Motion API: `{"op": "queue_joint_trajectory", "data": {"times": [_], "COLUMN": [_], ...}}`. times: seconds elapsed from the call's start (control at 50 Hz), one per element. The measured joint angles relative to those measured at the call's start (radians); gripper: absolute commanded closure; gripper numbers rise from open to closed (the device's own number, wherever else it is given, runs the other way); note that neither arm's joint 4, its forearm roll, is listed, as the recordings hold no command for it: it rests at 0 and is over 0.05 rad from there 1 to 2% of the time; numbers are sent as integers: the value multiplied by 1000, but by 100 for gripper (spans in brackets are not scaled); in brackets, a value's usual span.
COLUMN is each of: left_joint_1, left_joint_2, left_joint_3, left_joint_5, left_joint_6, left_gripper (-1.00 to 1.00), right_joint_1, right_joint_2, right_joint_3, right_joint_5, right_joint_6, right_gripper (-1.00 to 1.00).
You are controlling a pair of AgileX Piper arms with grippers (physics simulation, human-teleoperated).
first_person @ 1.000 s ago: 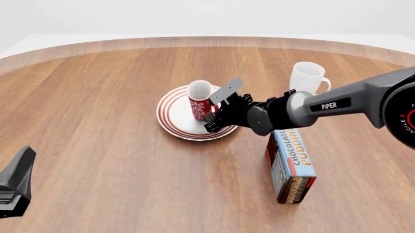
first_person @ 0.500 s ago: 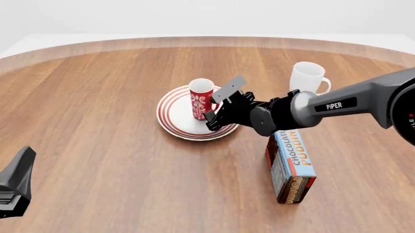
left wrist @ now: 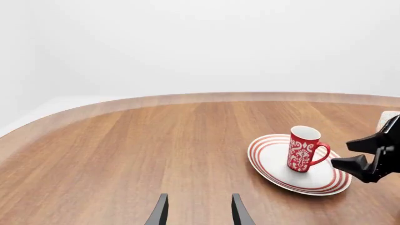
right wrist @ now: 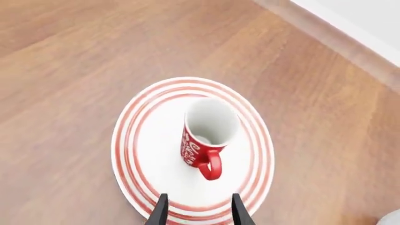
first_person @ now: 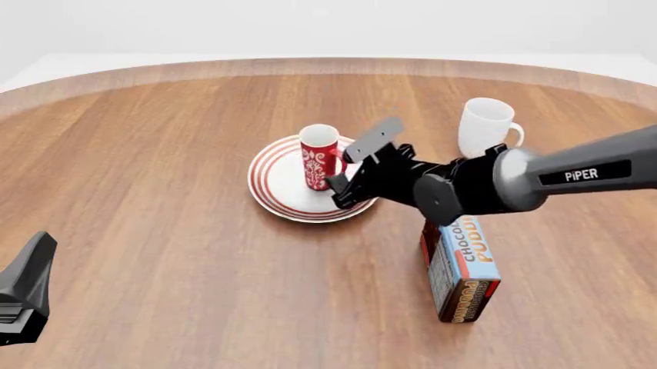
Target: Pick up the red mug and put it on the plate
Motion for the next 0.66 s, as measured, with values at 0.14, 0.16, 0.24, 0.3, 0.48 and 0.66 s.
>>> {"op": "queue_joint_trajectory", "data": {"times": [0.14,0.16,0.24,0.3,0.48,0.66], "left_joint_1": [0,0,0,0,0,0], "left_joint_2": [0,0,0,0,0,0], "left_joint_3": [0,0,0,0,0,0], "left_joint_5": [0,0,0,0,0,0], "left_joint_6": [0,0,0,0,0,0], "left_gripper": [-100,-100,-100,-100,-100,-100], "right_joint_1": [8,9,13,16,23,34], "right_joint_2": [-49,-56,-86,-112,-193,-275], "right_joint_3": [51,58,83,101,154,201], "right_joint_5": [-15,-16,-17,-17,-14,-7], "right_joint_6": [9,9,8,8,11,15], "right_gripper": [-100,-100,-100,-100,-100,-100]}}
